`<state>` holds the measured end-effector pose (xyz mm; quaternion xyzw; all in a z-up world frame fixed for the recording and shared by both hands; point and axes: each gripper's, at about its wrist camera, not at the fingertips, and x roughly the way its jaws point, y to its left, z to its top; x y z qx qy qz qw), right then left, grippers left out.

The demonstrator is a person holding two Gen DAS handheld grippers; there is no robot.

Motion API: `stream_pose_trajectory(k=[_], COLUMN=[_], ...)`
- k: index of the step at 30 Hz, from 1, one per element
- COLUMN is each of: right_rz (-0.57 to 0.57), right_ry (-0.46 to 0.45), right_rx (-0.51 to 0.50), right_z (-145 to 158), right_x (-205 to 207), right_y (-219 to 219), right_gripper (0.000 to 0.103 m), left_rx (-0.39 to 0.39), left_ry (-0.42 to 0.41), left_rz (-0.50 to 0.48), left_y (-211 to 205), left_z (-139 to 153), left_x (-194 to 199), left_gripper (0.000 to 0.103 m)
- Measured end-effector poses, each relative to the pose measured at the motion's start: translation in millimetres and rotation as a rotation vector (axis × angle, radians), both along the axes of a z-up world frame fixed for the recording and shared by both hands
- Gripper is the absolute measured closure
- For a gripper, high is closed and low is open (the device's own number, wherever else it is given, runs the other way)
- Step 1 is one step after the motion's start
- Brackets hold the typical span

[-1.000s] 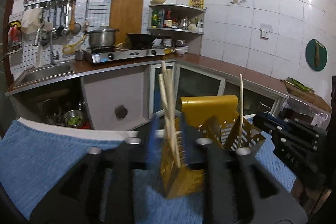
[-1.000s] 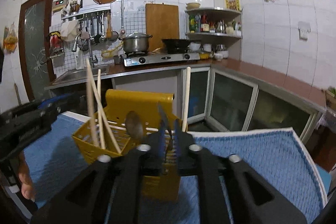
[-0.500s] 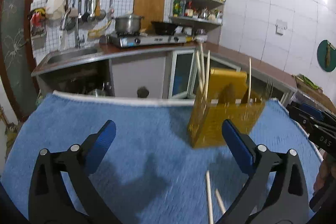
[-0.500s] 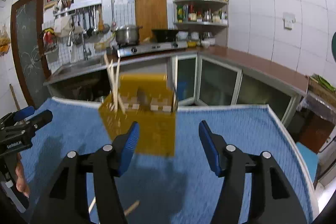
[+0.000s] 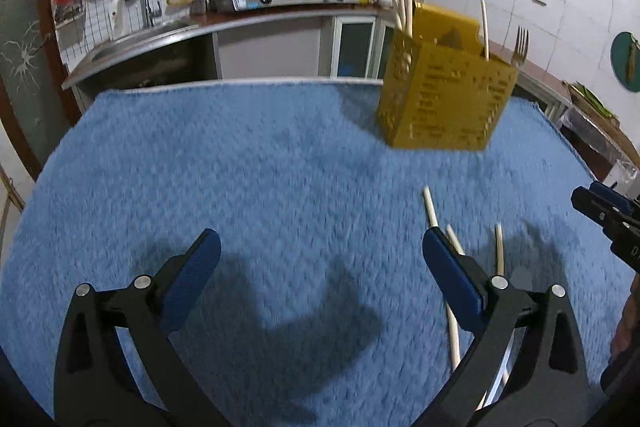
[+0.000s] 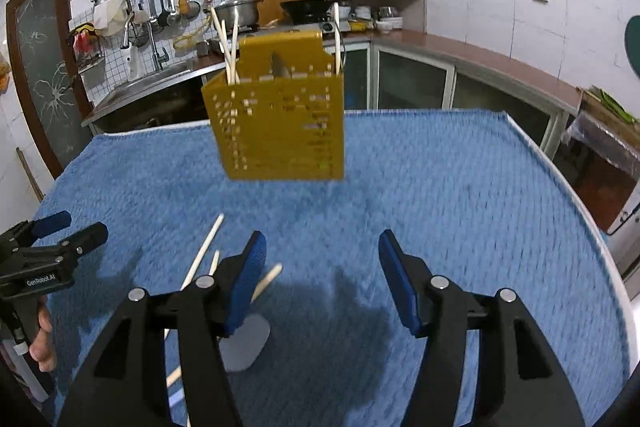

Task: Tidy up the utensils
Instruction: 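Move both tools back over the light blue spoon and chopsticks, then grasp the light blue spoon with the right tool while the left tool grasps a chopstick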

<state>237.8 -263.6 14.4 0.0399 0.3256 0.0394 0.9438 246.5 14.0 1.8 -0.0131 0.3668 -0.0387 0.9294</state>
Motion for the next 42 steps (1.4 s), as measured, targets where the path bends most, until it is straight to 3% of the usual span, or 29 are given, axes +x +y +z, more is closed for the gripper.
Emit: stream_pose_trajectory(k=[15,21,30,37,42], right_rz=[-0.047,-0.045,-0.082,-0.131,-0.111], right_ry=[0.127,0.196,0.312,0.313,0.336], right_rx=[0.020,0.031,0.027,0.098,0.067], right_z=[-37,-41,-51,-51,-51], right_x=[-45,-50,-37,-32,-29], right_y=[20,44,64,63,73], right_gripper=[0.045,0.046,0.069,0.070,0.070], left_rx=[0.067,0.043,0.040,0.003,-0.007], left_ry=[0.086,0.112,0.082,0.089,0.091], left_rz=[-0.005,0.001,-0.003,0.005,0.001], left_y=[15,22,29,37,36], left_z=[-24,-31,-21,-17,-17], left_x=[-32,-39,-42,-35,-31], left_gripper=[0.005,0.005,0.005,0.005,0.005])
